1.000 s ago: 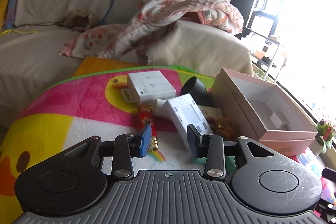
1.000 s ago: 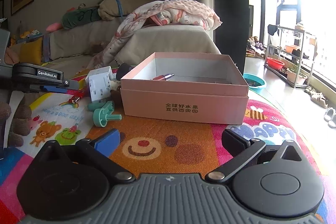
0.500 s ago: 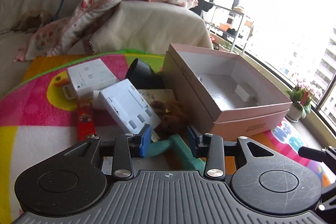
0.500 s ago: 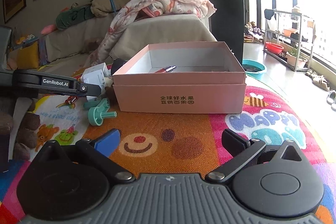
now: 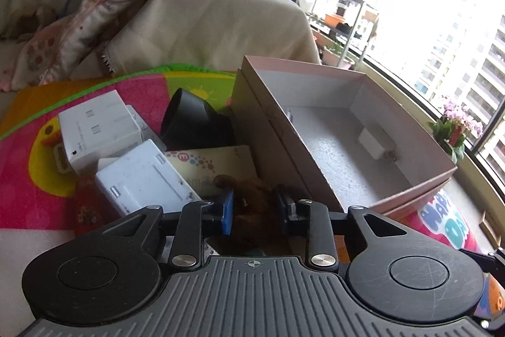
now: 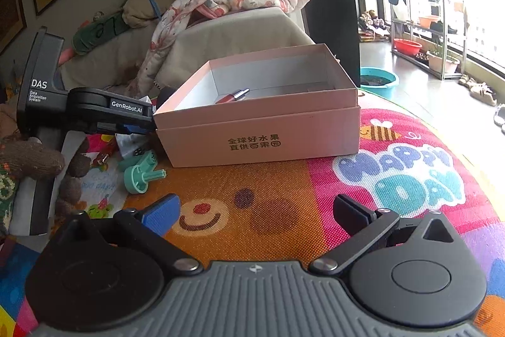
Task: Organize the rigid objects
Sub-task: 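Grasp the brown teddy figure with the left tool while the right tool grasps the teal toy, then place the teddy and teal toy into the pink box with both tools, then grasp the white USB-C charger box with the right tool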
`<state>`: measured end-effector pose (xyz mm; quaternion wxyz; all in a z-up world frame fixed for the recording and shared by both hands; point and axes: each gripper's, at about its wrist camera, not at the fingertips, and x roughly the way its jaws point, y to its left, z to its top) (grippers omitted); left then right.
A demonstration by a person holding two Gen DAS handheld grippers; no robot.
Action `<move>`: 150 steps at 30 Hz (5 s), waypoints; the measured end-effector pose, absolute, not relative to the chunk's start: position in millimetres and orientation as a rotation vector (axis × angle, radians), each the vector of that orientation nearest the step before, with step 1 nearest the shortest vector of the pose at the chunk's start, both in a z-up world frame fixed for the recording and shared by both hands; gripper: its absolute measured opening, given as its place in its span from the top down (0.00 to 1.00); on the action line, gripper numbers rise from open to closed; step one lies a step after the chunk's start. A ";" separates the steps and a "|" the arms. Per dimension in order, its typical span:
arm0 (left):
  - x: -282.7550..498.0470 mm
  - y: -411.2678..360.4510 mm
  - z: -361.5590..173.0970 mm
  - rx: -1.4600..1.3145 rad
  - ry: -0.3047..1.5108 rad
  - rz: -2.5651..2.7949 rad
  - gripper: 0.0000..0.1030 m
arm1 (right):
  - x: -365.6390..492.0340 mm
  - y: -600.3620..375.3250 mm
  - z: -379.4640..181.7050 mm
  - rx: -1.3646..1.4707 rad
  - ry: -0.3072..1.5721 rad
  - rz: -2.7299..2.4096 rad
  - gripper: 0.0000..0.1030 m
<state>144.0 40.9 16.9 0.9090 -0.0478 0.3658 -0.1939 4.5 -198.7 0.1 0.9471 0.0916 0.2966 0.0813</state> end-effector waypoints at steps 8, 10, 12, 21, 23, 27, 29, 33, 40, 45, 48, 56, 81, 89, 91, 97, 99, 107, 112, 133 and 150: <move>74.7 76.0 15.6 -0.182 0.765 -0.411 0.70 | 14.7 -210.3 -5.2 0.273 0.650 0.154 0.00; 56.7 87.3 14.0 -0.233 0.771 -0.398 0.70 | 16.3 -211.3 -6.4 0.282 0.659 0.155 0.00; 39.7 97.1 12.9 -0.283 0.772 -0.386 0.70 | 16.2 -210.2 -6.3 0.276 0.661 0.155 0.00; -23.7 115.6 15.6 -0.319 0.771 -0.363 0.70 | -20.1 -168.0 22.4 0.056 0.583 0.338 0.00; -33.2 119.7 14.9 -0.307 0.760 -0.346 0.69 | -35.6 -142.5 29.6 -0.021 0.584 0.448 0.00; -48.1 126.7 14.6 -0.288 0.730 -0.299 0.62 | -52.5 -96.1 24.9 -0.171 0.610 0.533 0.00; -54.0 128.4 13.4 -0.272 0.719 -0.299 0.61 | -52.8 -83.4 19.9 -0.185 0.638 0.540 0.00; -61.6 125.6 9.2 -0.235 0.722 -0.326 0.57 | -46.2 -64.2 9.4 -0.177 0.692 0.540 0.00; -68.1 117.4 7.0 -0.144 0.709 -0.313 0.56 | -35.7 -67.5 3.9 -0.189 0.716 0.488 0.31; -65.9 103.0 4.9 -0.082 0.691 -0.313 0.56 | -32.3 -97.1 5.6 -0.190 0.709 0.388 0.31; -65.5 95.5 5.4 -0.078 0.687 -0.334 0.59 | -32.8 -116.9 8.2 -0.185 0.701 0.327 0.31; -75.4 62.6 7.6 0.040 0.681 -0.409 0.59 | -51.5 -150.6 22.7 -0.226 0.614 0.252 0.31; 144.2 -24.9 161.4 -0.155 0.553 -0.615 0.59 | 53.7 -210.3 121.2 -0.167 0.358 0.191 0.17; 153.5 19.7 100.4 -0.187 0.580 -0.435 0.60 | 45.8 -207.7 72.9 -0.081 0.464 0.215 0.10; 141.8 49.0 89.0 -0.194 0.556 -0.337 0.60 | 31.0 -201.4 54.9 -0.083 0.501 0.225 0.10; 111.5 136.1 56.9 -0.298 0.547 -0.088 0.60 | 13.6 -182.1 18.4 0.043 0.609 0.288 0.10; 105.7 151.7 49.4 -0.319 0.588 -0.086 0.60 | 12.5 -175.4 14.7 0.064 0.621 0.297 0.10; 97.0 141.4 29.0 -0.232 0.610 -0.134 0.60 | 5.2 -149.4 10.7 -0.013 0.624 0.316 0.10; 88.7 159.1 13.5 -0.429 0.476 -0.047 0.60 | -1.7 -130.5 24.7 -0.146 0.571 0.325 0.10; 82.2 170.1 -0.8 -0.479 0.540 -0.080 0.60 | 250.9 19.5 79.0 -0.227 0.803 0.233 0.22; 79.4 177.4 -0.5 -0.505 0.541 -0.063 0.60 | 272.5 66.1 49.1 -0.199 0.979 0.415 0.33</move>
